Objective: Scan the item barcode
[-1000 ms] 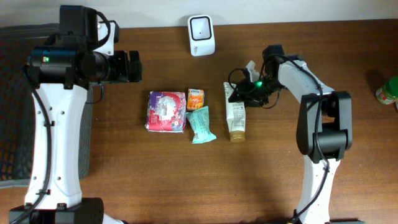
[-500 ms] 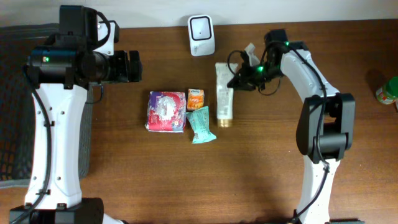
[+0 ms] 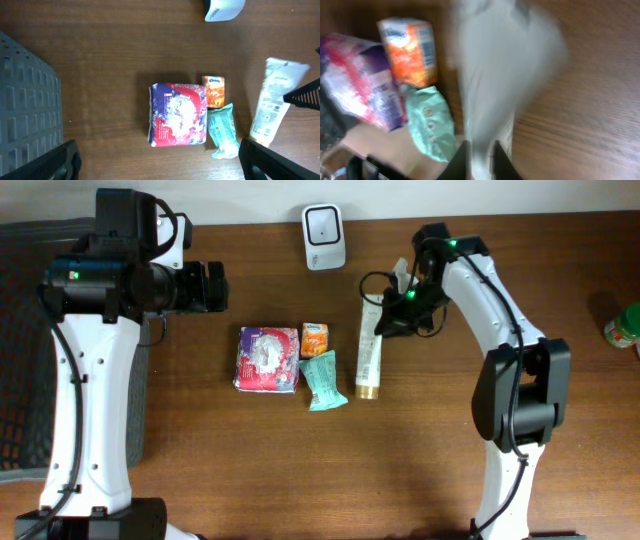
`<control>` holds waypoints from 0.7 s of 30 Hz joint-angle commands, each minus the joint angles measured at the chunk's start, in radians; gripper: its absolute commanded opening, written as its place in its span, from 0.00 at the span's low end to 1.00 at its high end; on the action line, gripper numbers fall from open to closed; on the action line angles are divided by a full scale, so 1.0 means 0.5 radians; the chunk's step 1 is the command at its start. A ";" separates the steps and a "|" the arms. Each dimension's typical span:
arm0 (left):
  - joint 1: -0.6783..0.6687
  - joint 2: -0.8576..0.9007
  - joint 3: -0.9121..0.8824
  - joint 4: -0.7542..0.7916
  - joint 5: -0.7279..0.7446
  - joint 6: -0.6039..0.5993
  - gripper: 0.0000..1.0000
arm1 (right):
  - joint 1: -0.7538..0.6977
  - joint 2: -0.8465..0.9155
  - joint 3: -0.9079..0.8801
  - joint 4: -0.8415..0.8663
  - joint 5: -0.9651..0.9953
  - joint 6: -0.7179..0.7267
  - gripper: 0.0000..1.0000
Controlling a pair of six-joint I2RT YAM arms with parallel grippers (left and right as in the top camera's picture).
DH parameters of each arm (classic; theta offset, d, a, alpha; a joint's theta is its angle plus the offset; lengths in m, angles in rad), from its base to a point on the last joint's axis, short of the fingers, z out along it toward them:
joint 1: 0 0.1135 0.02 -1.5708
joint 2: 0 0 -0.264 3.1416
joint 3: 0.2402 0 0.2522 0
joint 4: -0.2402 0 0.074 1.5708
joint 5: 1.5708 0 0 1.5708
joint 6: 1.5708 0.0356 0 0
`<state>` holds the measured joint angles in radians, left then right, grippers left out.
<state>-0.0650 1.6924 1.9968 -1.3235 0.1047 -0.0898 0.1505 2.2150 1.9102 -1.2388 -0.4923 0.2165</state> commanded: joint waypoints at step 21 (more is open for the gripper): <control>0.005 -0.031 0.002 0.004 0.020 0.018 0.99 | -0.222 0.062 -0.220 -0.150 0.072 -0.005 0.98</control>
<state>-0.0650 1.6924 1.9968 -1.3235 0.1043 -0.0895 0.0208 2.2322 1.8732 -1.3525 -0.3897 0.2501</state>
